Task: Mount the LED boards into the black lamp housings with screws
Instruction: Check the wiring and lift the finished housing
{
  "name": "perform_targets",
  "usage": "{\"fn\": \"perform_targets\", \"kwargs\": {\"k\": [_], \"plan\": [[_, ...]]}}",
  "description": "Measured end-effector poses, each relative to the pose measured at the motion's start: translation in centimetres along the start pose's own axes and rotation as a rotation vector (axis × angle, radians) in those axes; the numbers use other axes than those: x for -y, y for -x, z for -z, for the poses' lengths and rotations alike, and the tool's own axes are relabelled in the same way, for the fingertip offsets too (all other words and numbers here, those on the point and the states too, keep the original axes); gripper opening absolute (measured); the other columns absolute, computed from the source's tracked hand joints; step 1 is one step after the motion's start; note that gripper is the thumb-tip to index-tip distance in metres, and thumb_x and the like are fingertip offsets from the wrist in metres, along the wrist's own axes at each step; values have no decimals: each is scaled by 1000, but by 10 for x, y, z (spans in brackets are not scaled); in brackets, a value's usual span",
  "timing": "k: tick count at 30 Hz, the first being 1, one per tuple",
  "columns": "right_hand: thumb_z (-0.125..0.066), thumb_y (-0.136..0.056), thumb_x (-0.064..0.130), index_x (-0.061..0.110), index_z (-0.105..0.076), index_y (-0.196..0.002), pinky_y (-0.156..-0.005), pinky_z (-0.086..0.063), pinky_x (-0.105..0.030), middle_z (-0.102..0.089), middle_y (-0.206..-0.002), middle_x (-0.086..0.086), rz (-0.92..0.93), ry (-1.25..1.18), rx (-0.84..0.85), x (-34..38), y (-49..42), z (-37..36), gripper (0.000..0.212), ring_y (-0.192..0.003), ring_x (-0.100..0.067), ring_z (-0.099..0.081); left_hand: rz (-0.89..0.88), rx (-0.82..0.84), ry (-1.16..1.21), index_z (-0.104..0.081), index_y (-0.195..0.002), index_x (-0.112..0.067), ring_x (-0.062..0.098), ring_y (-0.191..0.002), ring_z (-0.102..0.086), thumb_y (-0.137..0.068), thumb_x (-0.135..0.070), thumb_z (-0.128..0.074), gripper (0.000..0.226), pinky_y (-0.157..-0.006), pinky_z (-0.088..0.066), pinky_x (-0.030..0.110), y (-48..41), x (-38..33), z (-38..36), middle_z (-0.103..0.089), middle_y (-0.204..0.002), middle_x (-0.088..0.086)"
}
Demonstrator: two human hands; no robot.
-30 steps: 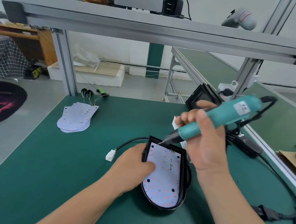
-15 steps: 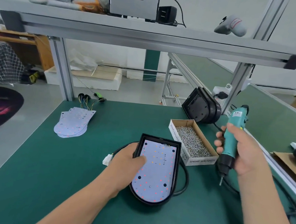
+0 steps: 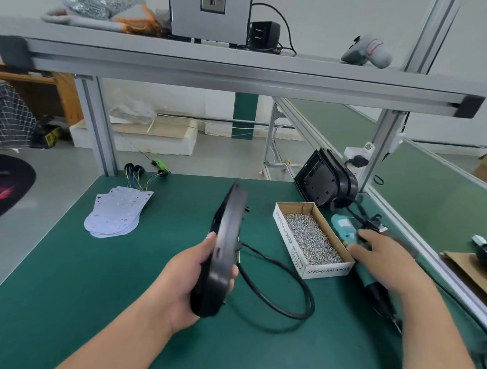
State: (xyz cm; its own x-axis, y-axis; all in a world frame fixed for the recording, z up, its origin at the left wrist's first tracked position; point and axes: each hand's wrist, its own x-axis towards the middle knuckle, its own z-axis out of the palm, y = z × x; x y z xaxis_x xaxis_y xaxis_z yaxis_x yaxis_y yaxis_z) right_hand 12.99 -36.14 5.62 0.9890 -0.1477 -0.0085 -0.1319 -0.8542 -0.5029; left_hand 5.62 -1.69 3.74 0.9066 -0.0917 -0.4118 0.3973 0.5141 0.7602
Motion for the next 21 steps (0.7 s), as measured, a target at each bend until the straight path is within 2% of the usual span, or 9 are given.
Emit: {"fn": "perform_targets", "kwargs": {"k": [1, 3, 6, 8, 9, 11, 14, 17, 21], "plan": [[-60, -98, 29, 14, -60, -87, -70, -41, -38, -59, -87, -8, 24, 16, 21, 1, 0, 1, 19, -78, -26, -55, -2, 20, 34, -85, -93, -12, 19, -63, -68, -111, -22, -45, 46, -54, -59, 27, -2, 1, 1, -67, -76, 5], [-56, -98, 23, 13, -49, -73, -65, -38, -38, -54, -85, -12, 46, 67, 21, 3, -2, 0, 28, -71, -27, -50, 1, 50, 77, -86, -83, -16, 18, -64, -65, -110, -13, -42, 52, -53, -58, 25, -2, 3, 0, -63, -75, 4], [-55, -100, 24, 18, -63, -86, -74, -45, -38, -57, -101, -6, 92, 127, -223, 20, 3, -2, 17, -90, -28, -57, 7, 86, 105, -86, -86, -16, 19, -66, -63, -109, -16, -47, 45, -54, -57, 25, 1, 5, -4, -62, -78, 5], [-56, -100, 28, 29, -70, -98, -79, -48, -35, -64, -101, 8, 219, -72, -384, 43, 16, -8, 14, -93, -15, -61, 0, 89, 126, -85, -93, -13, 21, -68, -64, -106, -16, -49, 39, -56, -58, 27, 1, 6, -4, -64, -83, 7], [-58, -101, 31, 33, -70, -96, -77, -47, -32, -68, -96, 13, 292, -205, -357, 58, 25, -12, 13, -88, -6, -61, -5, 87, 146, -84, -98, -12, 23, -70, -64, -105, -15, -49, 36, -57, -59, 28, 0, 7, -3, -65, -86, 9], [-60, -101, 39, 35, -71, -95, -71, -48, -27, -74, -90, 14, 381, -411, -88, 85, 43, -24, 13, -78, -3, -65, -18, 81, 172, -82, -103, -11, 27, -74, -67, -104, -14, -49, 33, -60, -61, 30, -2, 9, -1, -68, -91, 12], [-57, -96, 50, 25, -71, -107, -77, -57, -39, -77, -91, 4, 435, -410, 314, 105, 61, -55, 30, -80, -15, -72, -55, 103, 155, -83, -102, -14, 27, -77, -69, -89, -19, -63, 25, -65, -60, 32, -2, 11, -2, -73, -95, 12], [-60, -103, 38, 10, -71, -114, -80, -57, -43, -78, -95, -9, 411, -546, 612, 110, 66, -78, 31, -82, -26, -71, -85, 115, 139, -84, -105, -16, 30, -81, -71, -83, -23, -67, 28, -74, -59, 38, -4, 10, -2, -75, -103, 15], [-65, -100, 18, 6, -73, -107, -72, -59, -32, -71, -92, -8, 375, -822, 731, 107, 62, -80, 16, -79, -20, -65, -97, 184, 86, -78, -122, -12, 29, -85, -74, -89, -21, -66, 36, -71, -64, 38, -3, 11, -2, -76, -119, 18]]}}
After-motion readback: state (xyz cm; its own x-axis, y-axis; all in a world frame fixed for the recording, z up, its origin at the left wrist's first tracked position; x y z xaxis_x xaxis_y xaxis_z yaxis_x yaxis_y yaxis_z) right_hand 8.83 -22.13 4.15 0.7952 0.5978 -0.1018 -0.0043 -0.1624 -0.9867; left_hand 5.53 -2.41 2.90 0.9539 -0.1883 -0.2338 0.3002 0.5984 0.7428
